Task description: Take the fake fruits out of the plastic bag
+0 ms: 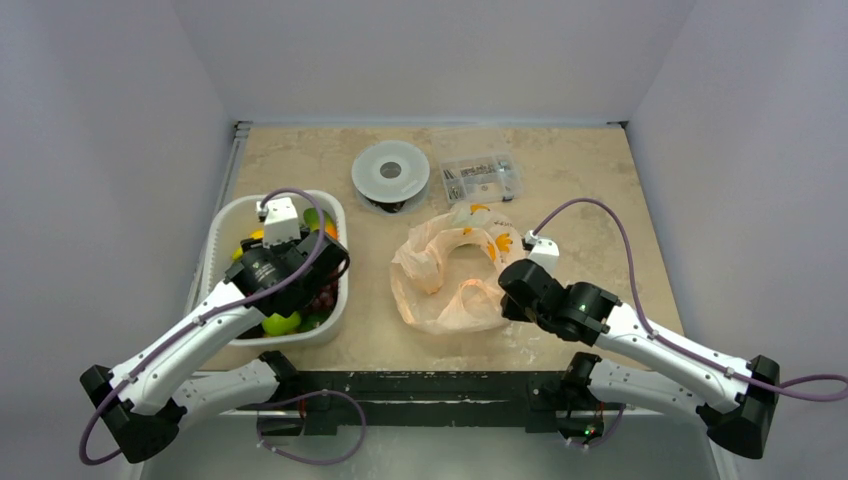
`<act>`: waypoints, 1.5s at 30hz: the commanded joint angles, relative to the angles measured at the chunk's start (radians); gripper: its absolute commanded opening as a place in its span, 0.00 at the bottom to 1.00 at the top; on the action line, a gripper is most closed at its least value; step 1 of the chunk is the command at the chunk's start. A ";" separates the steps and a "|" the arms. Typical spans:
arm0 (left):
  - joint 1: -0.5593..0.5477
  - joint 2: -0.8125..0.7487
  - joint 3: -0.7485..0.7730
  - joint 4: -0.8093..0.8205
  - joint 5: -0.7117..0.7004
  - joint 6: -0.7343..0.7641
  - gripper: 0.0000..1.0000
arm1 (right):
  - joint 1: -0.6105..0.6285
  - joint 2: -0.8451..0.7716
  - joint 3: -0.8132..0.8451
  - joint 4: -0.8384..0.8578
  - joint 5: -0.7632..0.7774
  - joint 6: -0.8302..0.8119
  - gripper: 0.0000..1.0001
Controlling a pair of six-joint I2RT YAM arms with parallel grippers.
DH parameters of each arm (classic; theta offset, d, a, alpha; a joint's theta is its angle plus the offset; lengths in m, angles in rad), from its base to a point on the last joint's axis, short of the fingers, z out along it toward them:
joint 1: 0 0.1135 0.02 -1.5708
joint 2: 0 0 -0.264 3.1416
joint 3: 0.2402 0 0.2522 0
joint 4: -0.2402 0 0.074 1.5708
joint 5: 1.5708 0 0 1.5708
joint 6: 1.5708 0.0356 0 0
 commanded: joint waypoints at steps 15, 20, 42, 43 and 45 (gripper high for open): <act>0.006 -0.144 0.012 0.429 0.605 0.311 1.00 | 0.003 0.018 0.093 -0.039 -0.002 -0.073 0.00; 0.004 -0.034 -0.036 0.688 1.030 0.351 0.97 | 0.003 0.014 0.102 -0.088 -0.006 -0.045 0.00; -0.253 0.648 0.149 0.958 0.984 0.272 0.88 | 0.003 0.130 -0.049 -0.166 -0.025 0.197 0.00; -0.253 0.649 0.130 0.981 0.987 0.253 0.86 | 0.003 0.114 -0.049 -0.140 -0.024 0.169 0.00; -0.253 0.640 0.092 1.025 0.986 0.228 0.85 | 0.003 0.066 -0.051 -0.079 -0.035 0.105 0.00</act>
